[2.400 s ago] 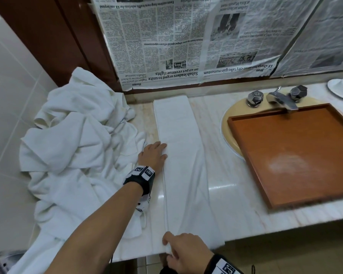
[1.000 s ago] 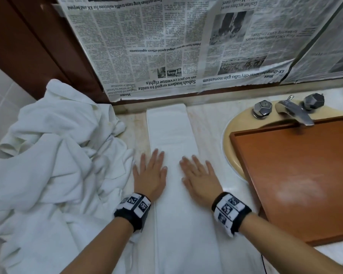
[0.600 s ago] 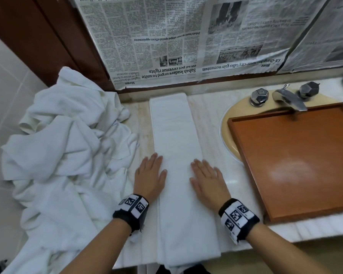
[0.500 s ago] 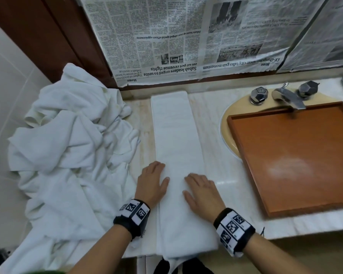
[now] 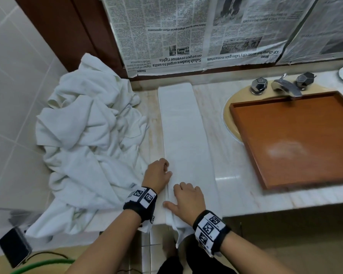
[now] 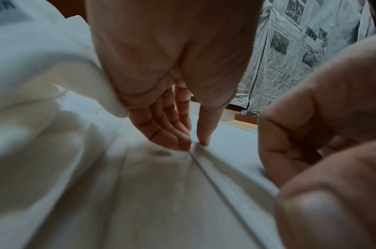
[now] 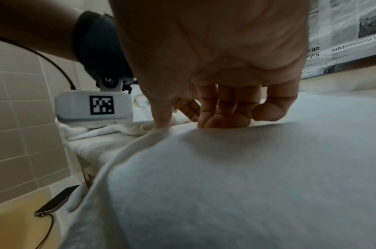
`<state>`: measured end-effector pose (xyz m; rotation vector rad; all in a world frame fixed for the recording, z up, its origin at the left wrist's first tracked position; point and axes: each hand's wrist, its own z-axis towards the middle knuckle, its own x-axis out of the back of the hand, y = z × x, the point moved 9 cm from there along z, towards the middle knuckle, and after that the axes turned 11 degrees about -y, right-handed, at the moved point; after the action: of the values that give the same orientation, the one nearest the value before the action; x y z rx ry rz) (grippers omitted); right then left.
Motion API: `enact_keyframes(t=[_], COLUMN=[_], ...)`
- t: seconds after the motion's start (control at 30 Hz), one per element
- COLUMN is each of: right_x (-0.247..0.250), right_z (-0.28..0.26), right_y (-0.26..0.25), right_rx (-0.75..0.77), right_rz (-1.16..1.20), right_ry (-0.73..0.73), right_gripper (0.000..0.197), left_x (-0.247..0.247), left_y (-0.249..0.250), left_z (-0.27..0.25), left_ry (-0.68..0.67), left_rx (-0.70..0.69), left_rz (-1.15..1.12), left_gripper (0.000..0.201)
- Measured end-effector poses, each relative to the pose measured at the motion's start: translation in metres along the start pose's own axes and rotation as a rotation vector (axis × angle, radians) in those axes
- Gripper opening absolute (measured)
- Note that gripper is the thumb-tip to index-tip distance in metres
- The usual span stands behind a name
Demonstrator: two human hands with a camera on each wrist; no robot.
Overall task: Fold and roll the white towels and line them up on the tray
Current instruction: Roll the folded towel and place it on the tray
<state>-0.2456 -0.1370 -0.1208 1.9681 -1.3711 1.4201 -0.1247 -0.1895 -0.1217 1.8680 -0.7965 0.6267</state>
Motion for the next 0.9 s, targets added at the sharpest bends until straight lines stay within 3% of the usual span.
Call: enact_keyframes(t=[0.13, 0.3, 0.57, 0.73, 0.9], right_x=[0.001, 0.005, -0.002, -0.011, -0.013], right_z=[-0.004, -0.01, -0.011, -0.01, -0.019], right_y=[-0.007, -0.012, -0.029, -0.034, -0.038], right_rx=[-0.033, -0.116, -0.164, -0.11, -0.085], right_rz=[0.104, 0.184, 0.158, 0.121, 0.117], right_ry=[0.018, -0.016, -0.033, -0.007, -0.005], right_gripper=[0.029, 0.016, 0.013, 0.028, 0.028], left_x=[0.001, 0.0, 0.005, 0.005, 0.002], left_y=[0.004, -0.005, -0.014, -0.018, -0.014], left_z=[0.001, -0.001, 0.001, 0.003, 0.008], left_ry=[-0.028, -0.038, -0.042, -0.065, -0.121], left_rx=[0.04, 0.141, 0.193, 0.217, 0.183], left_rz=[0.014, -0.067, -0.079, -0.103, -0.041], left_gripper=[0.026, 0.026, 0.021, 0.006, 0.02])
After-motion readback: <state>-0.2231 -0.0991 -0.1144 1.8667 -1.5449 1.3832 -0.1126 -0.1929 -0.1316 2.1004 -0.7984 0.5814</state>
